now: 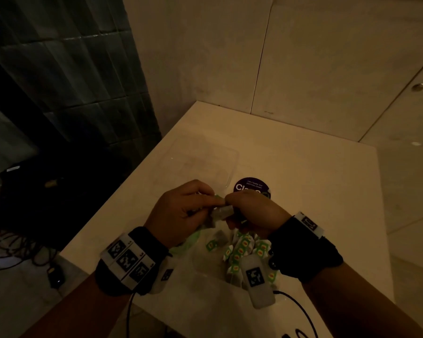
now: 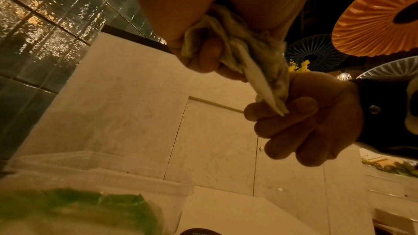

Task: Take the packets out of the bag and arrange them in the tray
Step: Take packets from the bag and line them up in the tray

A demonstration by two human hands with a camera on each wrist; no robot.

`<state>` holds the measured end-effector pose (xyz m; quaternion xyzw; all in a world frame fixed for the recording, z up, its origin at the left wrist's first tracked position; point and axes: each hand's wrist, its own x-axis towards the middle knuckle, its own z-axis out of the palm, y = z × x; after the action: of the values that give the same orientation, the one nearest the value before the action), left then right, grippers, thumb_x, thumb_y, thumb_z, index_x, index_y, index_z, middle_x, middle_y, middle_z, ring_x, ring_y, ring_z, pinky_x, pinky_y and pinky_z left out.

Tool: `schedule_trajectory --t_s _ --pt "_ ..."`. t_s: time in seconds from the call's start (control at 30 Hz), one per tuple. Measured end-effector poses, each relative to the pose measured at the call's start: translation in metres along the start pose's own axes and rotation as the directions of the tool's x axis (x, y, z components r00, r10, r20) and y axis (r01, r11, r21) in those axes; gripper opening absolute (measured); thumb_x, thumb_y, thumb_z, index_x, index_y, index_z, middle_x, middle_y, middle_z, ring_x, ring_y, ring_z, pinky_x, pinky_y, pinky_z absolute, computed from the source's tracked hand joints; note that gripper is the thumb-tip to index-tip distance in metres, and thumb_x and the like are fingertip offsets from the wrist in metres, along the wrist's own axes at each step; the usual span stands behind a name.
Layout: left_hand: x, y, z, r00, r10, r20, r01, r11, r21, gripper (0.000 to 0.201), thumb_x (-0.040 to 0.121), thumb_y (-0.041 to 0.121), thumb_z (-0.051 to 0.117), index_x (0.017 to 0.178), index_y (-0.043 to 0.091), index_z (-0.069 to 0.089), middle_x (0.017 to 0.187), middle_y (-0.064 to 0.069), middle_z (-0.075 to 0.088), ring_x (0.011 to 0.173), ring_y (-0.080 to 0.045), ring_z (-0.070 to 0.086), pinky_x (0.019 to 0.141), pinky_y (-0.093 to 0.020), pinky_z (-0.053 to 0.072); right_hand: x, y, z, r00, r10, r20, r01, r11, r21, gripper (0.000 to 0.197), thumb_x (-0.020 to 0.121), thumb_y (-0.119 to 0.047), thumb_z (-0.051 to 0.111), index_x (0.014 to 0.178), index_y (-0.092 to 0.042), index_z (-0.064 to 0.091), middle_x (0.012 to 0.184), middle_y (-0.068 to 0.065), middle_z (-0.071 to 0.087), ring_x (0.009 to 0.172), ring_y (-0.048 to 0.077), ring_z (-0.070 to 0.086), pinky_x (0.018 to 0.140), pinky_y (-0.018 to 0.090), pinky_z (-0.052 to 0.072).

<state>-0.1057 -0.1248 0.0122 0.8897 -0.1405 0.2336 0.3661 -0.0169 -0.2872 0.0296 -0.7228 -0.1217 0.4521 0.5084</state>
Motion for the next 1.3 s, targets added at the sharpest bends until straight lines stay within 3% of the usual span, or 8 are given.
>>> schedule_trajectory --t_s 0.27,0.4,0.57,0.93,1.0,1.1,1.2,1.3 --pt "-0.005 -0.003 -0.003 0.984 0.137 0.114 -0.153 0.979 0.137 0.034 0.085 0.008 0.057 0.118 0.011 0.066 0.124 -0.003 0.064 0.11 -0.014 0.063 0.089 -0.031 0.054 -0.004 0.001 -0.006 0.998 -0.044 -0.052 0.051 0.988 0.146 0.03 0.088 -0.016 0.051 0.06 -0.014 0.062 0.062 0.009 0.056 0.056 0.016 0.045 0.048 0.025 0.028" --pt "-0.009 -0.005 -0.007 0.967 0.17 0.188 -0.212 0.949 0.234 0.04 0.087 0.013 0.057 0.126 0.021 0.058 0.125 0.001 0.064 0.101 -0.016 0.066 0.081 -0.031 0.056 -0.008 0.003 -0.01 0.997 -0.073 -0.027 0.077 0.967 0.241 0.029 0.093 -0.018 0.052 0.07 -0.012 0.069 0.079 0.018 0.059 0.058 0.016 0.049 0.046 0.023 0.028" --pt "-0.014 0.002 -0.004 0.995 -0.028 0.096 0.013 0.989 0.15 0.032 0.091 0.031 0.048 0.122 0.026 0.046 0.099 -0.003 0.071 0.075 -0.018 0.068 0.06 -0.035 0.055 -0.008 0.006 -0.009 0.994 -0.104 -0.036 0.11 0.95 0.292 0.024 0.096 -0.017 0.05 0.093 -0.004 0.07 0.075 0.012 0.065 0.058 0.014 0.056 0.041 0.019 0.032" --pt "-0.009 -0.001 0.002 0.995 -0.082 0.061 0.081 0.997 0.019 0.031 0.09 0.01 0.05 0.116 0.013 0.065 0.13 0.002 0.06 0.12 -0.006 0.055 0.097 -0.018 0.045 -0.004 0.014 -0.008 0.968 -0.232 -0.097 0.246 0.954 0.17 0.008 0.089 -0.006 0.061 0.093 -0.001 0.066 0.083 0.019 0.067 0.06 0.014 0.062 0.046 0.026 0.049" --pt "-0.008 0.001 0.003 0.941 -0.339 -0.002 0.333 0.924 -0.186 0.028 0.092 0.008 0.054 0.115 0.017 0.065 0.106 0.007 0.069 0.091 -0.003 0.064 0.08 -0.017 0.049 -0.002 0.015 -0.008 0.951 -0.271 -0.149 0.289 0.951 0.111 0.008 0.09 -0.01 0.061 0.09 -0.004 0.066 0.084 0.019 0.066 0.063 0.017 0.061 0.049 0.029 0.051" --pt "-0.004 0.004 0.008 0.713 -0.691 0.118 0.633 0.561 -0.533 0.03 0.09 0.008 0.058 0.117 0.021 0.064 0.075 0.0 0.067 0.045 -0.006 0.041 0.044 -0.02 0.038 0.001 0.016 -0.007 0.925 -0.312 -0.218 0.334 0.94 0.071 0.01 0.09 -0.013 0.062 0.082 -0.011 0.068 0.08 0.017 0.061 0.069 0.021 0.056 0.049 0.03 0.049" --pt "-0.001 0.006 0.015 0.644 -0.723 0.252 0.689 0.404 -0.602 0.023 0.088 0.014 0.061 0.108 0.018 0.071 0.052 -0.004 0.054 0.038 -0.009 0.03 0.04 -0.019 0.027 0.004 0.018 -0.004 0.906 -0.332 -0.264 0.351 0.936 0.026 0.013 0.089 -0.011 0.062 0.078 -0.013 0.068 0.073 0.013 0.055 0.066 0.022 0.05 0.044 0.027 0.043" --pt "0.0 0.008 0.021 0.632 -0.734 0.248 0.705 0.412 -0.577 0.013 0.083 0.011 0.067 0.087 0.018 0.077 0.068 -0.028 0.063 0.055 -0.02 0.049 0.056 -0.029 0.041 0.005 0.02 0.0 0.91 -0.33 -0.252 0.332 0.942 -0.036 0.01 0.088 -0.013 0.063 0.081 -0.01 0.069 0.072 0.008 0.061 0.062 0.019 0.052 0.045 0.028 0.045"
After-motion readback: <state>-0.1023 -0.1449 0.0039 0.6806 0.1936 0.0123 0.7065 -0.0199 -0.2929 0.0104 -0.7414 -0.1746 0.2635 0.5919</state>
